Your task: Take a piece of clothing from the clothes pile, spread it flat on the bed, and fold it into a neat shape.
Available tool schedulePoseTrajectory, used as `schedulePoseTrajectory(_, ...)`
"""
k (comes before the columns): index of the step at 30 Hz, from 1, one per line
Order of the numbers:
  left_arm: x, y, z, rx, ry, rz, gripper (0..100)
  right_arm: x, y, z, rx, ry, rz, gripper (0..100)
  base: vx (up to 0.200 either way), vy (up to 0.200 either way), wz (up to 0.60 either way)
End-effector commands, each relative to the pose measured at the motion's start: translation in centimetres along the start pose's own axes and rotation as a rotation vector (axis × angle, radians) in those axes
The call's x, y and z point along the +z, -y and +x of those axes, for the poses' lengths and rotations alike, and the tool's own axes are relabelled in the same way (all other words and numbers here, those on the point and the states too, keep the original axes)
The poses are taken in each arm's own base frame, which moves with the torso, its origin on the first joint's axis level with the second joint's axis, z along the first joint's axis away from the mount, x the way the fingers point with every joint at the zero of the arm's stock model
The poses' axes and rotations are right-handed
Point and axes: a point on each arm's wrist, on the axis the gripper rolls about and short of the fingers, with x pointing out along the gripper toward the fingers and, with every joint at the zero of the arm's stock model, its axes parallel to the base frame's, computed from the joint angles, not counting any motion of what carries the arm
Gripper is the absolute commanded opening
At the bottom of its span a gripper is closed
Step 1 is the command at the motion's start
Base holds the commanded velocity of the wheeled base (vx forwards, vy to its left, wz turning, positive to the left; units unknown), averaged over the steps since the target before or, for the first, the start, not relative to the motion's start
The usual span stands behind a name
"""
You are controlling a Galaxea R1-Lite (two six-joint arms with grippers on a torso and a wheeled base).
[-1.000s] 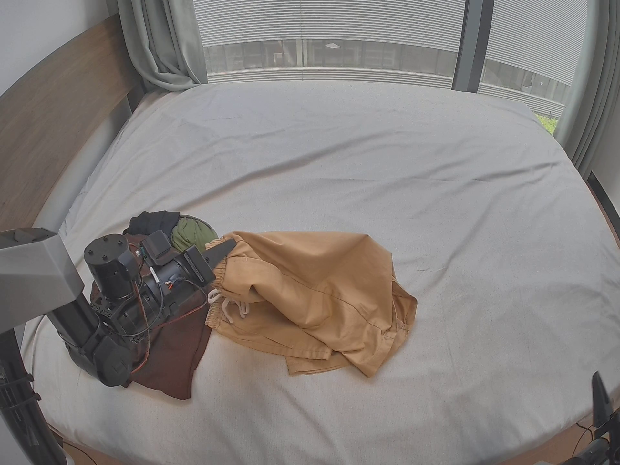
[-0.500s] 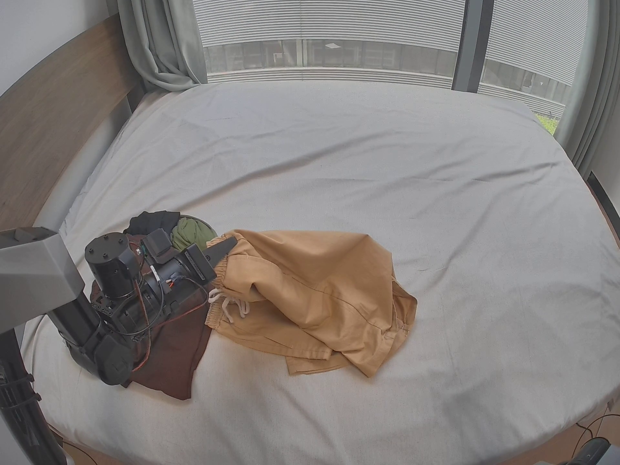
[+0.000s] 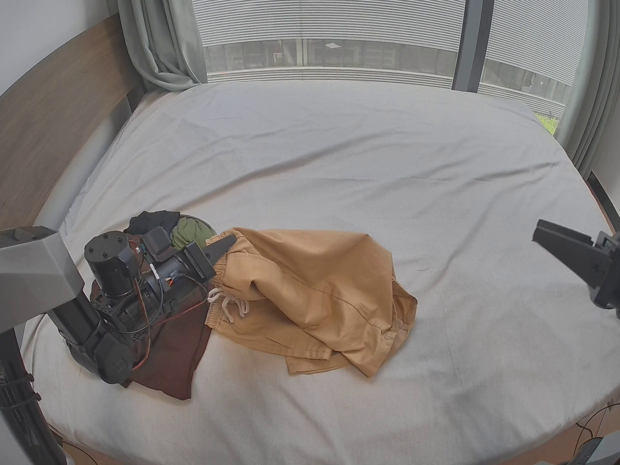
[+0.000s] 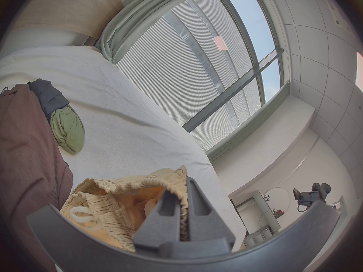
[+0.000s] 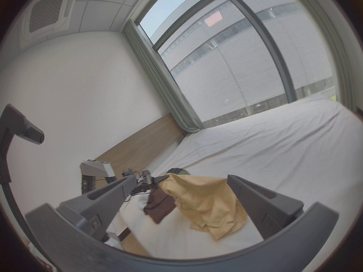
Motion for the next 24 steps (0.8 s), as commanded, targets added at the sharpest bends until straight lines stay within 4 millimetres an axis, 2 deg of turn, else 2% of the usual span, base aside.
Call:
schedulePoseTrajectory(1, 0.0, 0.1, -0.1, -0.001, -0.001, 0.0, 0, -3.2, 2.5, 3.6, 0.021, -0.159, 0.122, 100, 0.0, 0.0, 0.0)
schedulePoseTrajectory(3, 0.0, 0.1, -0.1, -0.001, -0.001, 0.0, 0, -3.5, 2.8, 4.1, 0.02, -0.167, 0.123, 100, 0.0, 0.0, 0.0)
schedulePoseTrajectory(18, -0.1, -0.2, 0.0, 0.006, -0.005, -0.003, 0, -11.4, 8.1, 9.9, -0.021, -0.267, 0.192, 100, 0.0, 0.0, 0.0)
schedulePoseTrajectory(24, -0.2, -0.2, 0.0, 0.007, -0.008, -0.004, 0, -13.2, 9.3, 11.3, -0.021, -0.258, 0.244, 100, 0.0, 0.0, 0.0)
